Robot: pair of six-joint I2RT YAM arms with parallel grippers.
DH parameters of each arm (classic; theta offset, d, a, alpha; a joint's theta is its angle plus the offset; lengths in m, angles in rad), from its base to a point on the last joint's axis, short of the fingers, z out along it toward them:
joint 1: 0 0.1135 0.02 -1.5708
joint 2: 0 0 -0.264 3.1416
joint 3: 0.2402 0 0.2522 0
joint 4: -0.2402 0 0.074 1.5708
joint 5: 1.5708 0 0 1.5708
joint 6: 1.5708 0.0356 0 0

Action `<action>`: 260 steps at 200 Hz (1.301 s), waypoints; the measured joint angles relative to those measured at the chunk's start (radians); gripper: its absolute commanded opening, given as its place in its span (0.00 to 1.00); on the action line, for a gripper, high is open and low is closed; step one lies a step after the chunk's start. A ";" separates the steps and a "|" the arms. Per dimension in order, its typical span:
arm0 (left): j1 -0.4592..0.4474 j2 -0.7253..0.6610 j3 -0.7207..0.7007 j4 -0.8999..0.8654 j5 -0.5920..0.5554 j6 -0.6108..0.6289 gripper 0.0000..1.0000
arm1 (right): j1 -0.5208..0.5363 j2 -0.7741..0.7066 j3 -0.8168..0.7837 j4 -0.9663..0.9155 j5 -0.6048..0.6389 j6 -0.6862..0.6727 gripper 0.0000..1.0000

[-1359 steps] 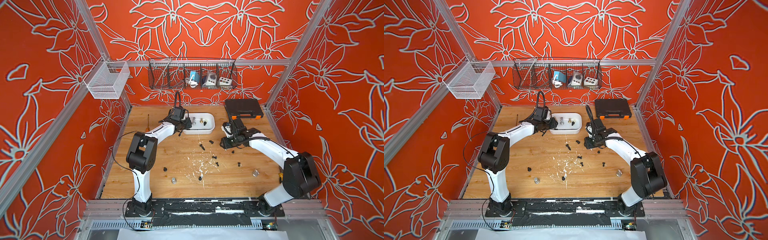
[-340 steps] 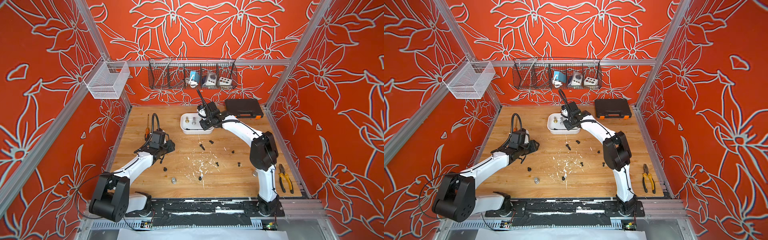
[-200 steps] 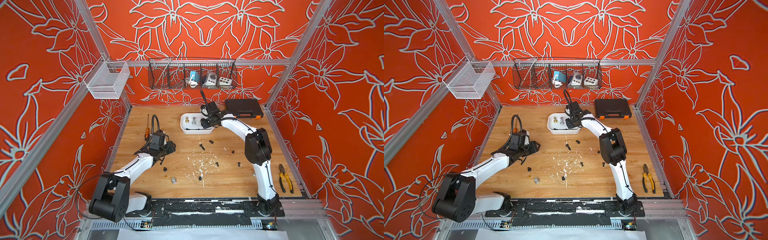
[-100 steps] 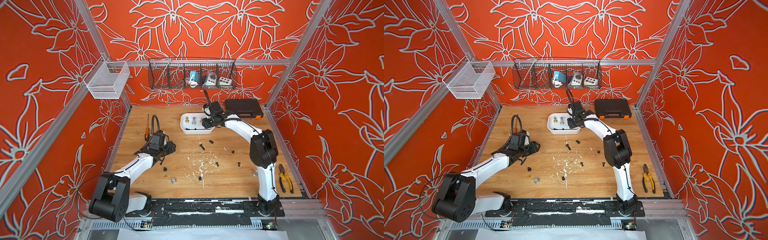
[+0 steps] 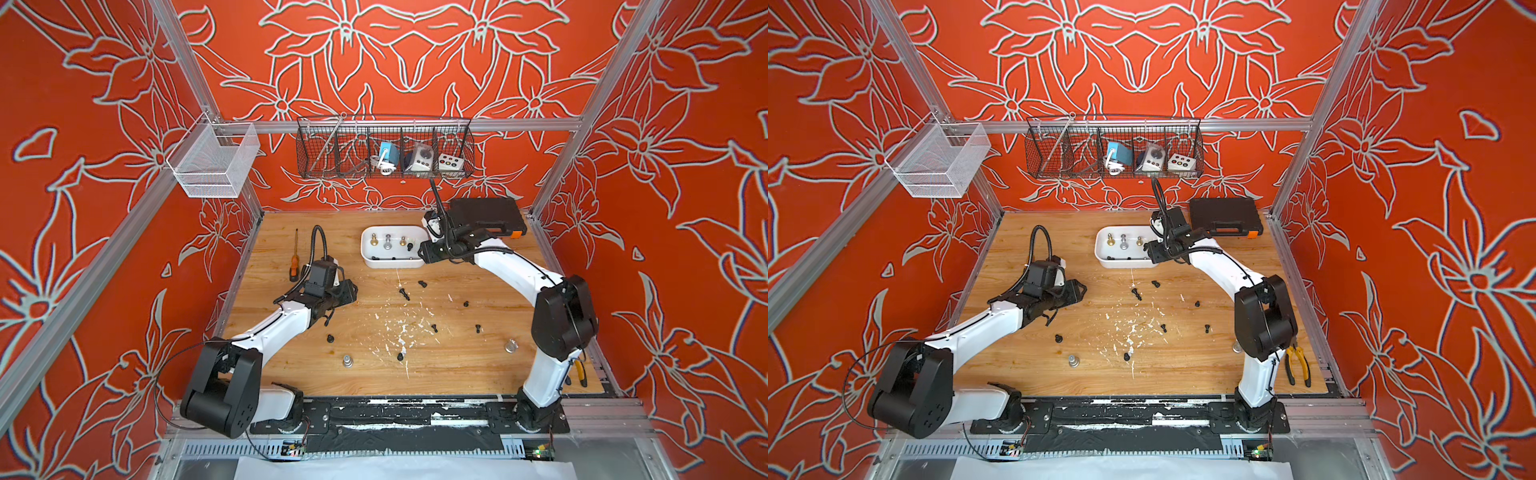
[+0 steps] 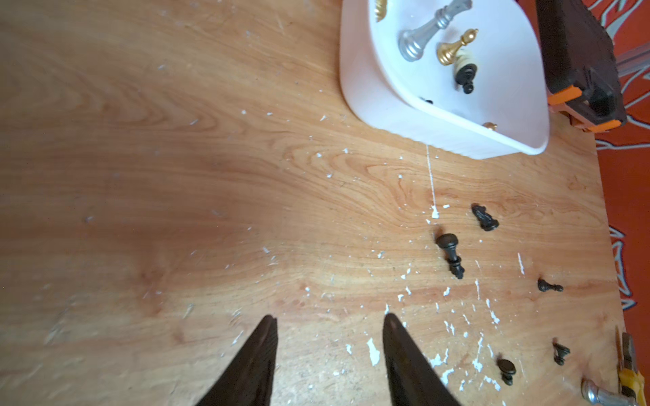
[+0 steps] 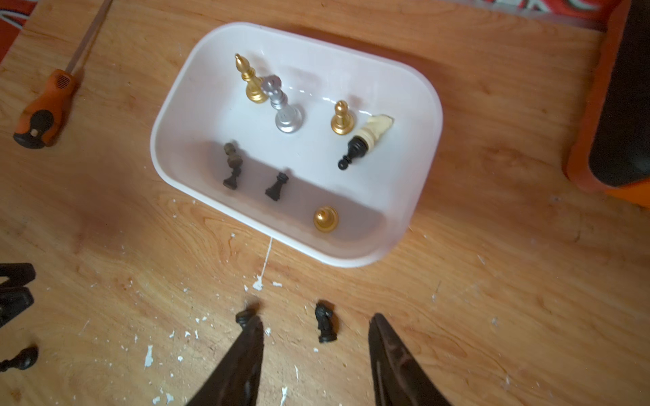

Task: Put the chess pieces into the storage box
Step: Place the chess piece in the storage box, then pick up the chess piece at the center of the board.

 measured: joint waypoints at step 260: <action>-0.389 0.582 0.511 -0.082 -0.224 0.110 0.44 | -0.152 -0.359 -0.481 0.036 0.013 0.080 0.53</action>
